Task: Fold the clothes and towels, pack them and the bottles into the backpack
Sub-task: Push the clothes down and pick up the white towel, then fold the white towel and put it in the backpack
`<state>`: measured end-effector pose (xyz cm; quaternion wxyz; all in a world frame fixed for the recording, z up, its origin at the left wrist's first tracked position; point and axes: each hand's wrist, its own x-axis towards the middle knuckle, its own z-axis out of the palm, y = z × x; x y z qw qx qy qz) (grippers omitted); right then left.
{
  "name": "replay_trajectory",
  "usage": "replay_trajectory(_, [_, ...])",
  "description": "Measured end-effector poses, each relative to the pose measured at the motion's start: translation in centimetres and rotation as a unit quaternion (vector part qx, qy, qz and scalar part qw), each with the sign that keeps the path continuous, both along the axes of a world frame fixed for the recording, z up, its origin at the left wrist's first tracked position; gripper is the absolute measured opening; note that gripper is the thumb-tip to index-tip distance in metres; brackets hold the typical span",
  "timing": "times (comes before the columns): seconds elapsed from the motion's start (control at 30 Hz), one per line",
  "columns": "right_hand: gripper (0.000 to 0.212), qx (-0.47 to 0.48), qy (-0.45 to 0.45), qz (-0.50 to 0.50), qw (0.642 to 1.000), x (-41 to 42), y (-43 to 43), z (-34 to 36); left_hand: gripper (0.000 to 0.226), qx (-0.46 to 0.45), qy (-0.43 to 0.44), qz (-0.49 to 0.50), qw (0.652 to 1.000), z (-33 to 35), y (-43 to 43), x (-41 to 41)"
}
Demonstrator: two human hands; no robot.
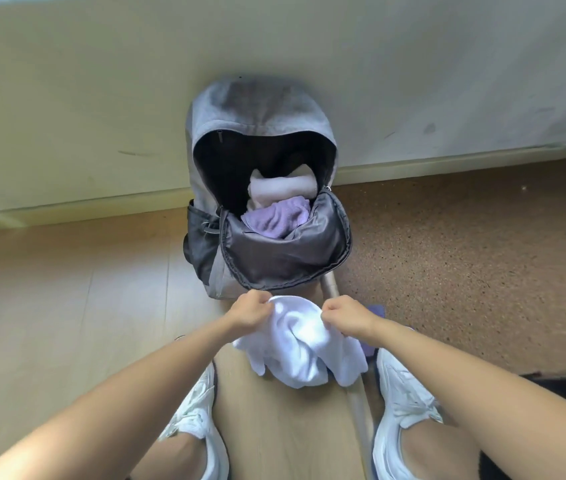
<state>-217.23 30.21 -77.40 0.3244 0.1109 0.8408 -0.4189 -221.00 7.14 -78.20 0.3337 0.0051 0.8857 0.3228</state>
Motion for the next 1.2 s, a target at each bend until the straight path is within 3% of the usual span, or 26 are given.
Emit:
replay_trajectory(0.1, [0.028, -0.03, 0.002, -0.031, 0.999, -1.1, 0.0, 3.9, 0.033, 0.089, -0.072, 0.025, 0.993, 4.1, 0.1, -0.8])
replay_trajectory(0.23, [0.029, -0.07, 0.034, -0.081, 0.994, -3.0, 0.2, 10.7, 0.034, 0.163, -0.05, 0.021, 0.985, 10.8, -0.1, -1.6])
replay_trajectory(0.37, [0.009, -0.162, 0.041, -0.119, 0.979, -4.5, 1.4, 18.7, 0.039, 0.05, -0.047, -0.14, 0.988, 16.8, -0.1, -1.1])
replay_trajectory(0.47, [0.015, -0.177, 0.114, -0.119, 0.97, -4.9, 2.0, 24.1, 0.03, -0.005, -0.003, -0.169, 0.986, 19.7, 0.7, -0.9])
replay_trajectory(0.6, [0.009, -0.077, 0.266, -0.094, 0.956, -5.1, 2.4, 28.7, 0.012, 0.124, -0.021, -0.109, 0.986, 25.0, 1.6, -0.8])
replay_trajectory(0.77, [0.01, 0.076, 0.365, -0.015, 0.928, -5.5, 4.5, 32.6, 0.027, 0.292, -0.055, -0.014, 0.955, 31.6, 1.9, -0.9])
replay_trajectory(0.93, [0.011, 0.087, 0.365, -0.031, 0.926, -5.4, 4.9, 33.3, 0.033, 0.403, -0.021, 0.047, 0.914, 35.4, 2.5, -1.3])
replay_trajectory(1.07, [0.038, 0.008, 0.172, 0.017, 0.985, -5.2, 5.3, 32.1, 0.031, 0.46, 0.03, 0.126, 0.879, 35.5, 2.8, -3.2])
replay_trajectory(1.2, [0.054, -0.014, 0.122, 0.025, 0.992, -6.3, 5.0, 31.3, 0.043, 0.487, 0.043, 0.224, 0.843, 35.3, 2.8, -5.3])
